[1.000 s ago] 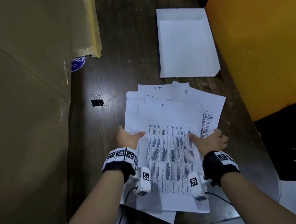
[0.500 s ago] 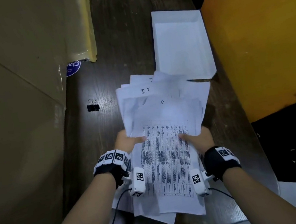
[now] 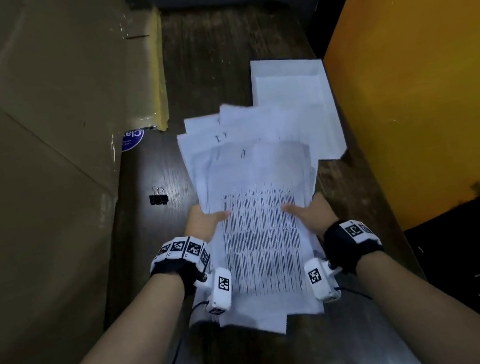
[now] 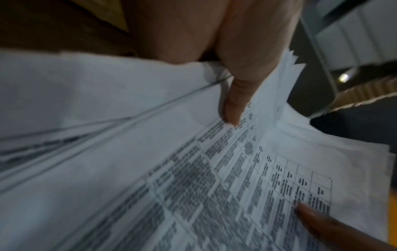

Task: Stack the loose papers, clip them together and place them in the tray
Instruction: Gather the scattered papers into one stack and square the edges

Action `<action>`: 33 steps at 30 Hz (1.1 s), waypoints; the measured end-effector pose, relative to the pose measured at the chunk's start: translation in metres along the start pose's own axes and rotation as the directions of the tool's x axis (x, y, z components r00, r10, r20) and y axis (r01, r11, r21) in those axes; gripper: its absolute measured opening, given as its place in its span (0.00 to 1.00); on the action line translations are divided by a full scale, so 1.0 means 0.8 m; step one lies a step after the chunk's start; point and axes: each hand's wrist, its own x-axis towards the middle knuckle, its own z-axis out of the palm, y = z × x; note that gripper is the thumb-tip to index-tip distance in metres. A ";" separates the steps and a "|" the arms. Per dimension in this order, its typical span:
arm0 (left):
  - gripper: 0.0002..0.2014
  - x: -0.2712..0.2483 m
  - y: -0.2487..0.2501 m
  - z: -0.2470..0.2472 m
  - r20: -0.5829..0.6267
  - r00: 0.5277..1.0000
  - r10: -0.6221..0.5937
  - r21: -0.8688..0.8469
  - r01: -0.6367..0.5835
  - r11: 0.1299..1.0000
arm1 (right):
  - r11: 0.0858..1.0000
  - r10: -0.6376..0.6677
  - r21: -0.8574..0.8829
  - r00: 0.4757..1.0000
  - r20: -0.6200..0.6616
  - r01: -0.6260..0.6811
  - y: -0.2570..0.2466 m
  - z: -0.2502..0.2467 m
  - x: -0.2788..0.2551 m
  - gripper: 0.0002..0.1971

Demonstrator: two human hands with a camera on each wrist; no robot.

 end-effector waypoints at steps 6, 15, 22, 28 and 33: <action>0.32 -0.026 0.120 -0.008 -0.160 0.931 0.327 -0.158 -0.352 0.923 | 0.946 -0.231 0.194 0.960 -0.160 0.260 -0.117 -0.043 -0.027 0.27; 0.22 -0.078 0.149 -0.018 0.005 0.845 0.535 -0.267 -0.515 0.815 | 0.831 -0.549 0.111 0.836 0.008 0.545 -0.117 -0.085 -0.064 0.22; 0.18 -0.073 0.161 -0.015 -0.036 0.786 0.618 -0.280 -0.601 0.748 | 0.778 -0.601 0.179 0.796 -0.069 0.603 -0.125 -0.083 -0.070 0.14; 0.27 -0.062 0.132 -0.026 0.052 0.803 0.593 -0.371 -0.536 0.758 | 0.763 -0.608 0.265 0.794 -0.014 0.589 -0.095 -0.105 -0.065 0.29; 0.16 -0.064 0.133 -0.009 0.033 0.847 0.531 -0.284 -0.501 0.817 | 0.800 -0.523 0.314 0.851 -0.055 0.512 -0.099 -0.091 -0.060 0.18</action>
